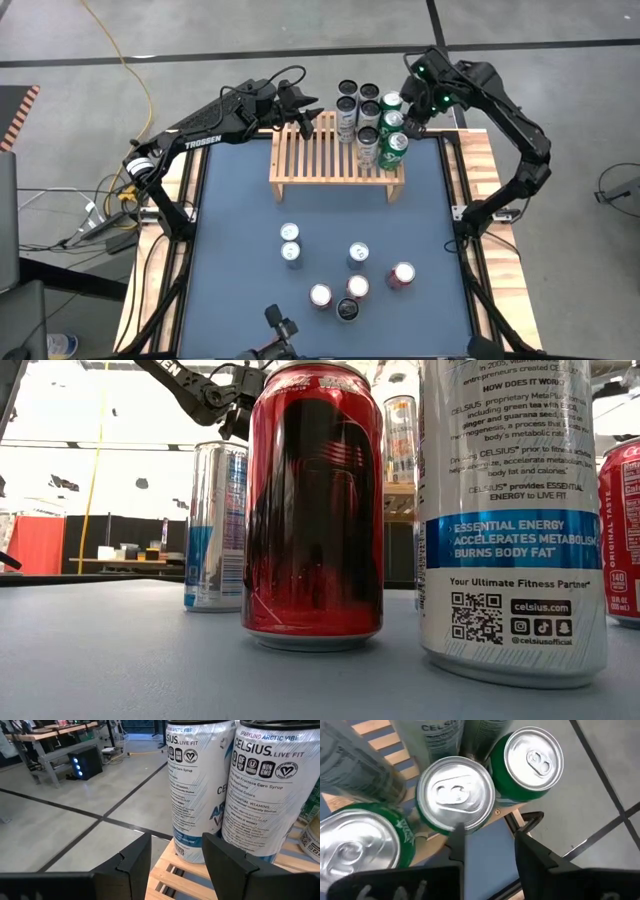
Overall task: Place canned beverage on shelf
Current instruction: Adjust the soda cans on the shelf
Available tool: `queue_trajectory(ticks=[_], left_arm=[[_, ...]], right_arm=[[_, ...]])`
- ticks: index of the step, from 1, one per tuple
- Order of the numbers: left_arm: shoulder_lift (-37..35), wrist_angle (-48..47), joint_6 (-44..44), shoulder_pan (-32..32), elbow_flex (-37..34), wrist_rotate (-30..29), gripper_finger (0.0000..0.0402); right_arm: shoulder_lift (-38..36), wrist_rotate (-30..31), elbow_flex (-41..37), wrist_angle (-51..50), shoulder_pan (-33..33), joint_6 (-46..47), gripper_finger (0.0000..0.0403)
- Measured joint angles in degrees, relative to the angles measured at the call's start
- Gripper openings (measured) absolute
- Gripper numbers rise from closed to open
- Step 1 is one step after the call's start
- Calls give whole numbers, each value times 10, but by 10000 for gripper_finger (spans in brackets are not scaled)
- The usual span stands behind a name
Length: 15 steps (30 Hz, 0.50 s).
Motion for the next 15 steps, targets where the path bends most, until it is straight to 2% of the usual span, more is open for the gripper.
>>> queue_trajectory(ticks=[10,15], left_arm=[[0,1,1,0,0,0,164],[0,1,1,0,0,0,164]], right_arm=[[-39,49,1,-26,-8,31,115],[-38,26,0,-92,-10,63,115]])
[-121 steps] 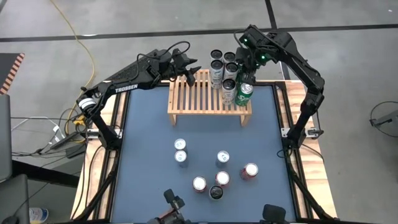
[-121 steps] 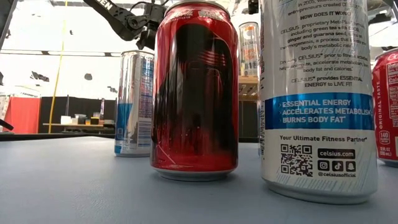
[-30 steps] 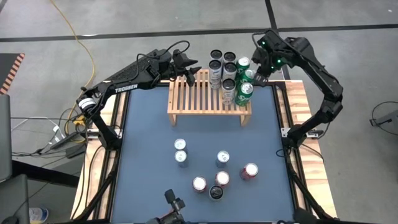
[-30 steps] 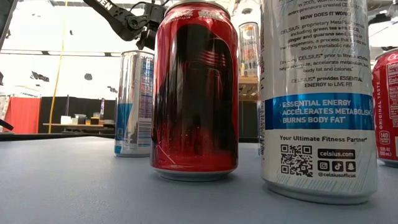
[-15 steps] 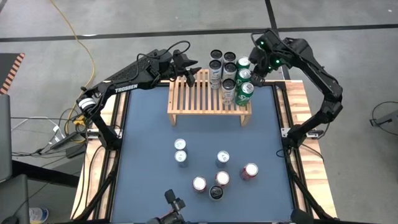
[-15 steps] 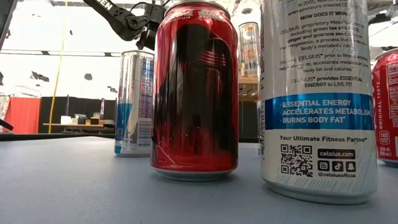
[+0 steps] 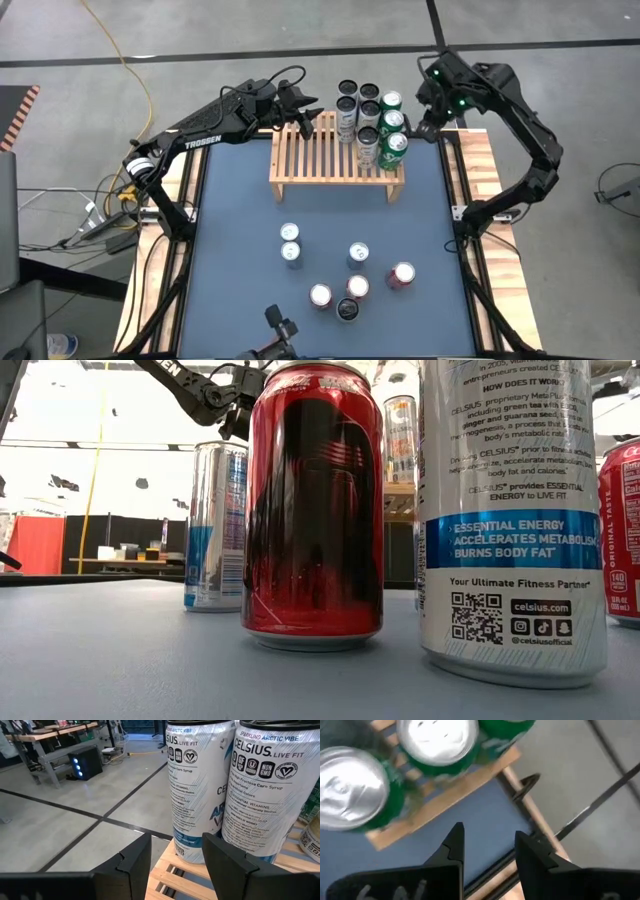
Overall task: Place canned beverage on shelf
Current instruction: Adjust the soda cans on the shelf
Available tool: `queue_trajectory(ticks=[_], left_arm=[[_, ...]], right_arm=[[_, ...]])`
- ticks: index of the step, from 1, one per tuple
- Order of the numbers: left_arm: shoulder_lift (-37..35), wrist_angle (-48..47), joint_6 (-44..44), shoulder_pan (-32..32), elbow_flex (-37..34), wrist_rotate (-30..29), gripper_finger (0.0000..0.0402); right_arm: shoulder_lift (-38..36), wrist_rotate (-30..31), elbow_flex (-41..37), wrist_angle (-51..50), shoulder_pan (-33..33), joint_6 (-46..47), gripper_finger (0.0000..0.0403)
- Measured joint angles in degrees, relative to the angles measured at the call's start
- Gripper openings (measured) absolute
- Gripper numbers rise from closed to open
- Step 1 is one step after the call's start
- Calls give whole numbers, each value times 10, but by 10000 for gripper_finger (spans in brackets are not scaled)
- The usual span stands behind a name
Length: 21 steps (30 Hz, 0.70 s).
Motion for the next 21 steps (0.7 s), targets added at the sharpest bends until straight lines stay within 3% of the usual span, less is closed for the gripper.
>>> queue_trajectory(ticks=[5,12,21], left_arm=[[0,0,-2,0,0,0,164],[0,0,-9,0,0,0,164],[0,0,-9,0,0,0,164]], right_arm=[[-21,-44,-23,-2,37,31,115],[-50,-12,-112,8,103,82,115],[-42,-11,-175,49,128,93,115]])
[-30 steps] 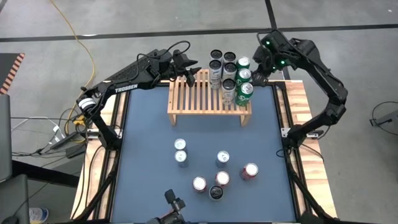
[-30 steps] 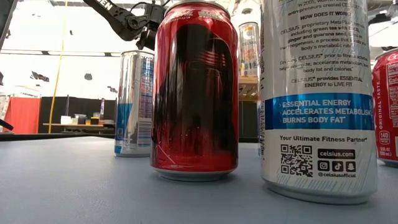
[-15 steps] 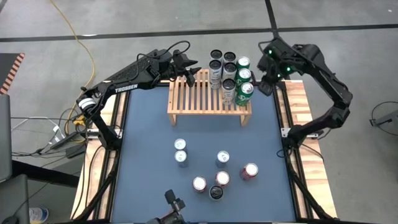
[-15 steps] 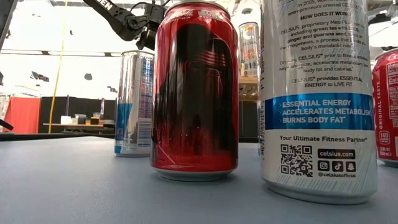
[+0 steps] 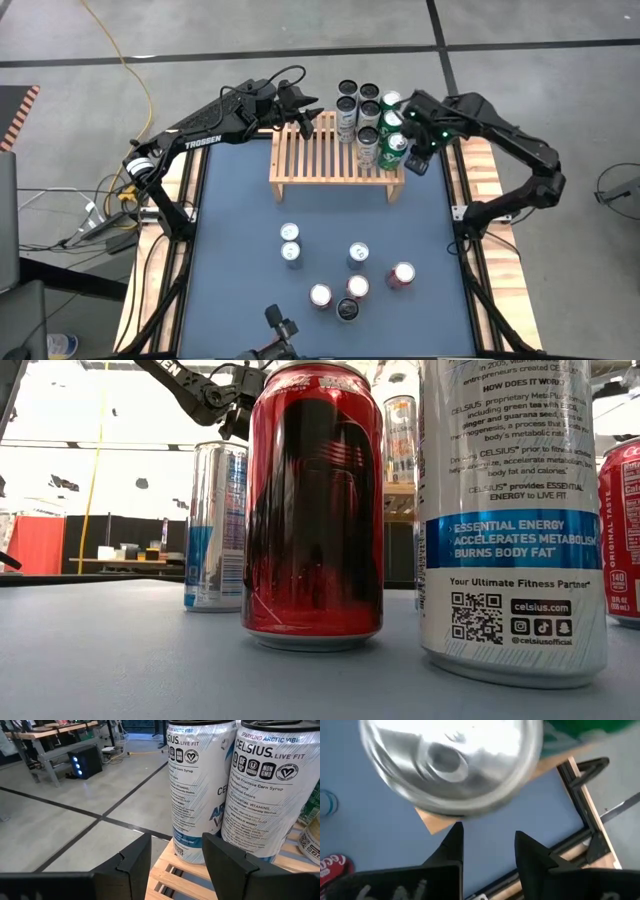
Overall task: Place canned beverage on shelf
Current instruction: Adjust the soda cans on the shelf, then put the white-blue soda can on the shelf aligned with the other white-blue soda can
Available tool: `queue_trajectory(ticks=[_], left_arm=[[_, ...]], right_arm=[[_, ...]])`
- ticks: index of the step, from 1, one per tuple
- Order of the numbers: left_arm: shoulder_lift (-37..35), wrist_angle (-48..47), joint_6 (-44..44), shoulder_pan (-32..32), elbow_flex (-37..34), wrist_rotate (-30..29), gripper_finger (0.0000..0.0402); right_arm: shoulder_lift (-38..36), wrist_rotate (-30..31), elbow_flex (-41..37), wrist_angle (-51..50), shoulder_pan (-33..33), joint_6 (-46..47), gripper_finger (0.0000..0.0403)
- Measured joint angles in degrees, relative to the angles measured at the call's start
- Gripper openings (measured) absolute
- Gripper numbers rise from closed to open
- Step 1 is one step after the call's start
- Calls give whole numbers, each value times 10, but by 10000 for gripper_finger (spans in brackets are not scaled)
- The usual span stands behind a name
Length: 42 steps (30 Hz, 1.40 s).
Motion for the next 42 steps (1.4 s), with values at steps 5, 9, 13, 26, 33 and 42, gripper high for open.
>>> queue_trajectory(ticks=[5,9,13,26,33,42], left_arm=[[0,0,-2,0,0,0,164],[0,0,-5,0,0,0,164],[0,0,-8,0,0,0,164],[-67,-55,57,1,0,59,164],[-209,-266,69,-8,0,233,172],[-309,-382,23,-135,0,157,253]], right_arm=[[4,-2,4,19,1,-3,115],[4,-1,4,31,0,-17,115],[4,-1,4,57,0,-24,115],[-36,15,12,39,-1,-41,115],[-90,17,19,51,-1,-43,115],[-112,17,19,65,-1,-73,137]])
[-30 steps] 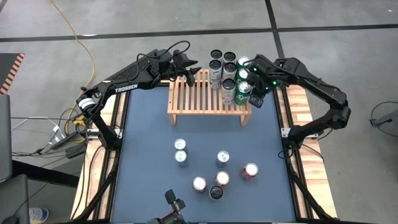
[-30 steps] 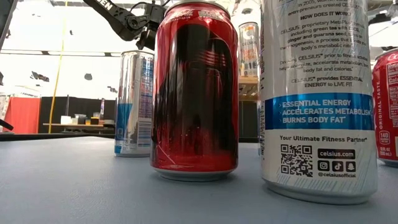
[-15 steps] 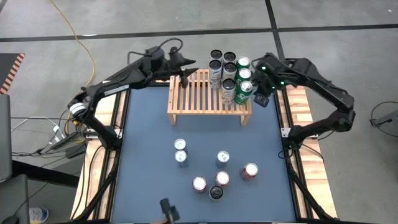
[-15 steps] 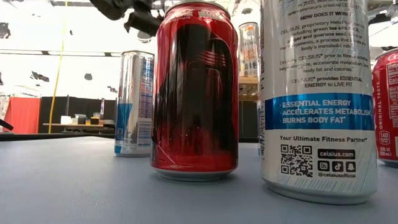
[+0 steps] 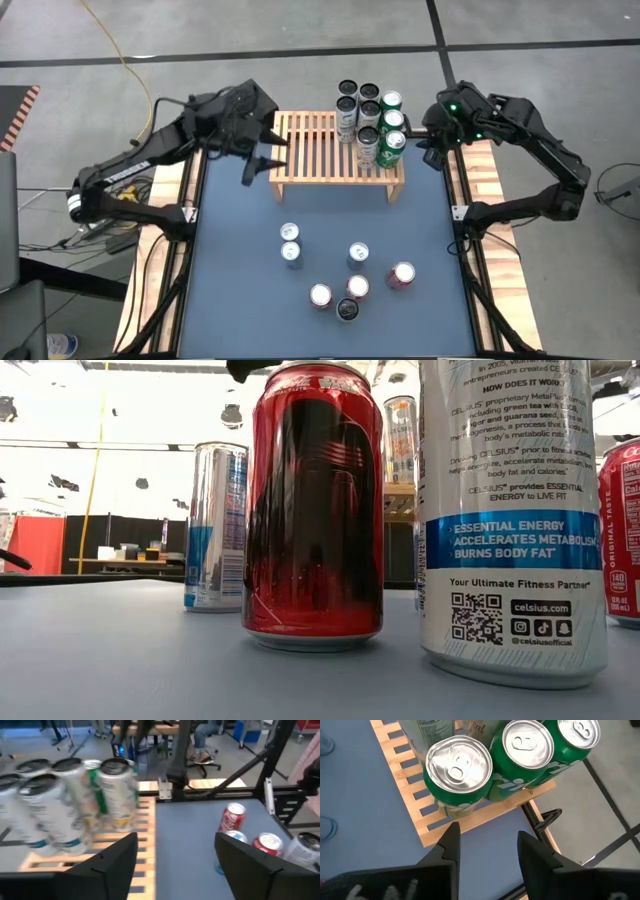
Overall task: Place canned beverage on shelf
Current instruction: Put the white-blue soda can on the shelf aligned with the other white-blue soda can
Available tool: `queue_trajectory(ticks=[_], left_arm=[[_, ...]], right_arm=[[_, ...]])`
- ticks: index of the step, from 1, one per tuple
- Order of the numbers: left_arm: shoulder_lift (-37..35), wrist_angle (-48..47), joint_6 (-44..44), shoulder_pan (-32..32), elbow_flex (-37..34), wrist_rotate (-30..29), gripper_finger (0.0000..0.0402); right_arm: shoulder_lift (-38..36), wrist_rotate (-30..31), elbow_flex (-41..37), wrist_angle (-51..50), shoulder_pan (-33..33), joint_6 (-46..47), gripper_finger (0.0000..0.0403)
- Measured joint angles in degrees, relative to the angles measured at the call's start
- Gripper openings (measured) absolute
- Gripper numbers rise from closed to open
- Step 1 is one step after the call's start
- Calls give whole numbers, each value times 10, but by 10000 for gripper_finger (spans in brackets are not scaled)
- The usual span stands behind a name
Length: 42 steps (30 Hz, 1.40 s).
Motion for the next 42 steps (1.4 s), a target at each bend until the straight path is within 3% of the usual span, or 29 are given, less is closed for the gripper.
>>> queue_trajectory(ticks=[4,7,14,23,28,32,42], left_arm=[[14,-8,-23,-70,0,-58,290],[29,-8,-72,-108,0,-45,302],[47,2,-151,-211,0,-21,296],[75,58,-216,-311,-1,-76,293],[87,58,-220,-351,-1,-137,293],[110,89,-204,-395,0,-226,293],[239,321,-219,-497,0,-385,293]], right_arm=[[4,-1,0,0,0,-4,162],[5,-2,-6,2,0,-6,179],[10,-8,-22,12,0,-38,198],[12,-34,-22,12,5,-39,196],[12,-34,-22,14,5,-32,196],[12,-35,-22,15,5,-28,196],[12,-36,-22,3,5,-32,196]])
